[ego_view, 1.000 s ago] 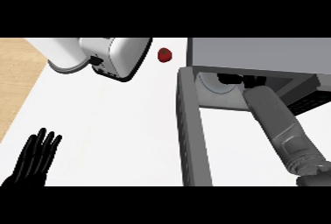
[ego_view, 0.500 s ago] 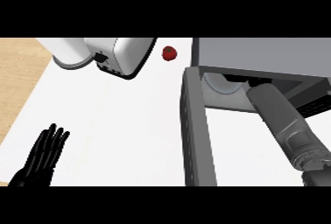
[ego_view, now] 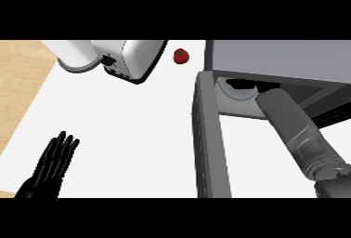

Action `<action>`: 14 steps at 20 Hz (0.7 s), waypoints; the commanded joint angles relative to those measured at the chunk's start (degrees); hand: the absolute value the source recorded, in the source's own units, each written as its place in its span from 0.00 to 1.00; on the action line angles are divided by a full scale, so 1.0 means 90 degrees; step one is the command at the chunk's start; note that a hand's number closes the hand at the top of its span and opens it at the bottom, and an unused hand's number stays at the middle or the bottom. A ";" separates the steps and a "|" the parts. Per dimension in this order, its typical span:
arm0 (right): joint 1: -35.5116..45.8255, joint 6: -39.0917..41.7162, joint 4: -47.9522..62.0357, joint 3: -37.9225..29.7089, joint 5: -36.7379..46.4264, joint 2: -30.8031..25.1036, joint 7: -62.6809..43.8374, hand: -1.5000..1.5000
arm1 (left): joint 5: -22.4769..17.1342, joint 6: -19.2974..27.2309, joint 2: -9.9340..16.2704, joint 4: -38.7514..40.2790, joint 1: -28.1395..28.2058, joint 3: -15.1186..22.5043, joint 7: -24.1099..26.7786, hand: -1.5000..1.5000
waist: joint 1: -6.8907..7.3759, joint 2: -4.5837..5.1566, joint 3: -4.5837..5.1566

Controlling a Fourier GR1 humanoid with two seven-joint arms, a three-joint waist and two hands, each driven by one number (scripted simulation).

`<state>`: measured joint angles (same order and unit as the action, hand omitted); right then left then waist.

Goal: Pick up the milk, place it into the microwave and close the microwave

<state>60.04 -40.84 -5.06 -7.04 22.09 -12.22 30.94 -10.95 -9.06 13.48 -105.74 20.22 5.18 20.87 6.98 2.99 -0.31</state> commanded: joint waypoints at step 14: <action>-0.0761 0.1662 -0.0301 -0.1105 -0.1124 0.0132 0.1492 0.00 | 0.0184 0.0011 -0.0221 -0.0075 -0.0098 0.0284 -0.0007 0.00 | -0.0346 -0.0142 0.0009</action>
<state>54.30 -29.26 -7.49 -14.66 14.34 -10.70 42.56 -9.64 -9.28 11.66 -106.39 20.35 8.00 20.97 4.54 2.00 -0.27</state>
